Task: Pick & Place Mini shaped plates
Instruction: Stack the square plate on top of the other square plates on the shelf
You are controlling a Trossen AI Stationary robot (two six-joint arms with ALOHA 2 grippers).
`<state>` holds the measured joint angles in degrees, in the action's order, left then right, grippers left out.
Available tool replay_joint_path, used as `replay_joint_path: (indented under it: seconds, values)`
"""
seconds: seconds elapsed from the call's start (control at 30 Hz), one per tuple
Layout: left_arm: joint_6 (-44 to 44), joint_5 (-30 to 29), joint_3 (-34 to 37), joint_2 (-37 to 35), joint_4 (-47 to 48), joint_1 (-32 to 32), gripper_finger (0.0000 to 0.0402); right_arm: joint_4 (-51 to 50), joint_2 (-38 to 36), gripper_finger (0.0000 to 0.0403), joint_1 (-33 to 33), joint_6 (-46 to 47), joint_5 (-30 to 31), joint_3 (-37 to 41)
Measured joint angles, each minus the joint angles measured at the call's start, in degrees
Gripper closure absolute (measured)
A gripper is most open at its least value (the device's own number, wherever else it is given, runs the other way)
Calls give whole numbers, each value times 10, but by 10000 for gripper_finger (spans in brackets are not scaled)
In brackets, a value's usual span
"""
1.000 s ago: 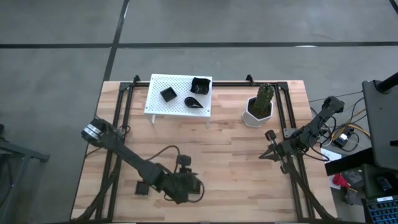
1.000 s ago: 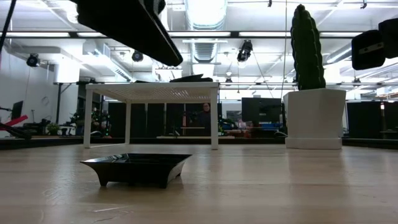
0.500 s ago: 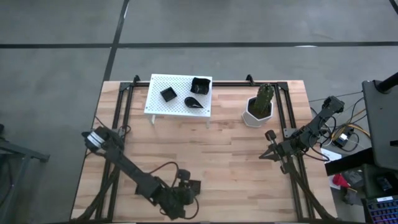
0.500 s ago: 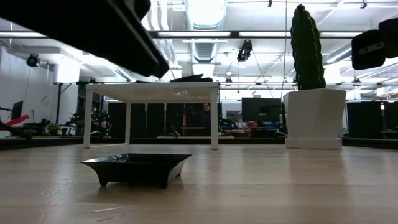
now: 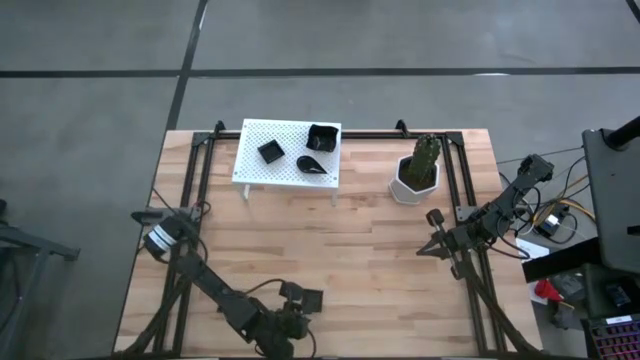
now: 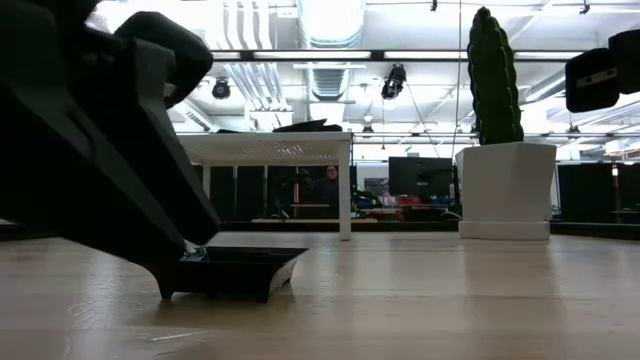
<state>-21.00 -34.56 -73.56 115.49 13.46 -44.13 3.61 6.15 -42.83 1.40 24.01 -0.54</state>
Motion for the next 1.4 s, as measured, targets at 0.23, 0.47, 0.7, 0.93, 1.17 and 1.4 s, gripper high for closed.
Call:
replay_joint_path:
  seconds: [0.23,0.47,0.7,0.93,1.17,1.4]
  values:
    - [-2,-29,0,1,0,0,314,0,0,394,0,0,0,0]
    - [-5,-15,7,6,11,0,314,0,0,394,0,1,0,0]
    - [-1,-22,16,6,12,6,314,0,0,394,0,-1,0,0]
    - [-1,-30,20,8,12,13,314,0,0,394,0,1,0,0]
    - [0,-26,26,8,12,17,314,0,0,394,0,-1,0,0]
    - [0,-25,26,8,12,23,352,0,0,394,0,1,0,0]
